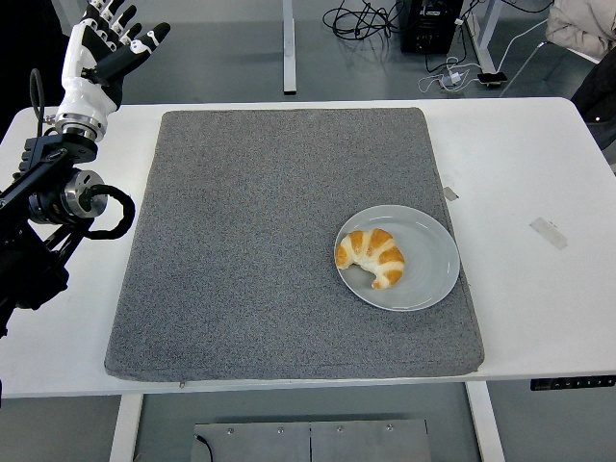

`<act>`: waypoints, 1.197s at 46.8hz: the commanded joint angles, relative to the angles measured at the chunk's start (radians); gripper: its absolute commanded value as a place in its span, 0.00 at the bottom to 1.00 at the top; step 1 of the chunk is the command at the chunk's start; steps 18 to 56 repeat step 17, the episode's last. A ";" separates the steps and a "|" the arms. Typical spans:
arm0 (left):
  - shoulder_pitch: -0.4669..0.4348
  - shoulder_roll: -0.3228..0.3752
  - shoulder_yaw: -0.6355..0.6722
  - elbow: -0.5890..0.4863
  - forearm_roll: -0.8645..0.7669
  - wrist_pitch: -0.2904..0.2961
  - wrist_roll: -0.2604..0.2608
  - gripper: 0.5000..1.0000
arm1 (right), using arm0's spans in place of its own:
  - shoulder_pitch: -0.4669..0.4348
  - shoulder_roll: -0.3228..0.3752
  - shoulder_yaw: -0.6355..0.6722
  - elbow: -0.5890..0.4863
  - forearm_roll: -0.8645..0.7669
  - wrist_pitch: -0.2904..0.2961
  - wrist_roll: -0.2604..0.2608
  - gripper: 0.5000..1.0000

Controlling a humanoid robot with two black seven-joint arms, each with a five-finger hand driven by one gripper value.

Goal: Place the bread on the plate

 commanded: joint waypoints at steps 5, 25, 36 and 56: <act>0.005 -0.008 -0.001 0.082 -0.070 -0.058 0.001 0.91 | 0.001 0.000 -0.007 -0.016 0.000 -0.003 0.000 1.00; 0.005 -0.028 0.015 0.133 -0.091 -0.081 0.000 0.91 | -0.005 0.000 0.013 0.000 0.002 -0.002 0.001 1.00; 0.005 -0.028 0.015 0.133 -0.091 -0.081 0.000 0.91 | -0.005 0.000 0.013 0.000 0.002 -0.002 0.001 1.00; 0.005 -0.028 0.015 0.133 -0.091 -0.081 0.000 0.91 | -0.005 0.000 0.013 0.000 0.002 -0.002 0.001 1.00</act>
